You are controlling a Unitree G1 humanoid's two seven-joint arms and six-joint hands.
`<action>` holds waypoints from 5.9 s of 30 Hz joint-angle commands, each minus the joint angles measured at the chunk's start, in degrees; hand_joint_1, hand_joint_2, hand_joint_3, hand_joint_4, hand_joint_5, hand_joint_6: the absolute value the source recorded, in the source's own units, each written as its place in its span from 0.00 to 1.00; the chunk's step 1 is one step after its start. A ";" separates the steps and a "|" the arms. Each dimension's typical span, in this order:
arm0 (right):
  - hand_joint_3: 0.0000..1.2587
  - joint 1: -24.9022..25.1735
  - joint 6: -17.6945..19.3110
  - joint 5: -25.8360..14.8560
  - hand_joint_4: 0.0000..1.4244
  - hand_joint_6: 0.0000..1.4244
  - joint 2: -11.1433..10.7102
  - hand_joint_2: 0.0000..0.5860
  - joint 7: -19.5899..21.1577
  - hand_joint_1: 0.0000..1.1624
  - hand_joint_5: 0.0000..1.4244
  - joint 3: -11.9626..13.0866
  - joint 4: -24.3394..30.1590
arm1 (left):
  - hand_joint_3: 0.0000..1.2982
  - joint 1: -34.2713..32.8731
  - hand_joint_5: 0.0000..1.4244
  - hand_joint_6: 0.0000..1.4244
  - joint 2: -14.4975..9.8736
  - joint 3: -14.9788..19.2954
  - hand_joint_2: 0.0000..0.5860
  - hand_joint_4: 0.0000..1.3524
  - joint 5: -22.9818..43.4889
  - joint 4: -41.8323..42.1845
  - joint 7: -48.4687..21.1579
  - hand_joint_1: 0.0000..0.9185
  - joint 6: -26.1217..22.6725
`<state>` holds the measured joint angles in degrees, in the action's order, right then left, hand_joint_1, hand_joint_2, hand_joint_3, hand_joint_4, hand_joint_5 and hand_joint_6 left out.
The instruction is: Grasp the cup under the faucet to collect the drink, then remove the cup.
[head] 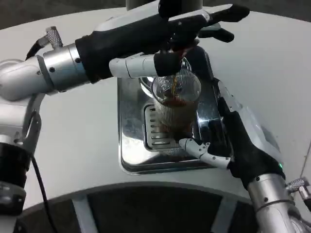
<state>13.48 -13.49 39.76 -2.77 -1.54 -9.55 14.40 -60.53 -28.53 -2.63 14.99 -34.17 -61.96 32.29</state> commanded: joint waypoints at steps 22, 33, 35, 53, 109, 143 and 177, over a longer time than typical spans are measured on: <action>0.00 7.75 -0.43 -4.50 0.00 0.00 -0.14 0.36 3.50 0.51 0.00 -1.51 -9.83 | 0.06 3.67 0.08 0.00 -2.36 -0.89 0.01 0.00 -2.57 -0.91 -1.45 0.00 0.88; 0.00 11.25 -0.21 -6.44 0.00 0.00 -0.65 0.34 4.81 0.50 0.00 -1.30 -13.56 | 0.06 3.40 0.08 0.00 -2.32 -0.69 0.01 0.00 -2.50 -1.85 -1.37 0.00 1.14; 0.00 11.99 -0.15 -6.82 0.00 0.00 -0.67 0.34 5.05 0.50 0.00 -1.21 -14.31 | 0.06 3.33 0.08 0.00 -2.32 -0.67 0.01 0.00 -2.52 -2.11 -1.37 0.00 1.27; 0.00 15.54 0.65 -9.16 0.00 0.00 -0.46 0.34 6.77 0.48 0.00 -1.58 -18.66 | 0.07 3.52 0.08 0.00 -2.50 -0.30 0.01 0.00 -2.41 -2.45 -1.04 0.00 1.40; 0.17 15.63 2.49 -10.03 0.09 0.00 3.34 0.36 12.80 0.64 0.00 -3.65 -17.94 | 0.09 31.09 0.11 0.02 -13.43 22.28 0.02 0.03 13.20 26.85 5.85 0.00 -36.46; 0.78 8.89 -0.25 -1.77 0.79 0.72 4.53 0.33 21.70 0.86 0.73 -5.39 -11.34 | 0.11 45.64 0.12 0.02 -13.88 26.27 0.02 0.05 13.28 31.83 10.18 0.00 -35.59; 0.77 -12.24 1.48 3.60 0.83 0.86 1.06 0.33 10.65 0.86 0.80 -12.31 16.54 | 0.00 58.55 0.00 0.00 -9.98 20.44 0.03 0.00 -10.67 38.98 22.56 0.00 -0.84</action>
<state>2.92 -14.33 42.61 -1.67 9.24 -20.98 27.71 -3.94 -39.03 18.15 6.72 4.23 -41.36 27.80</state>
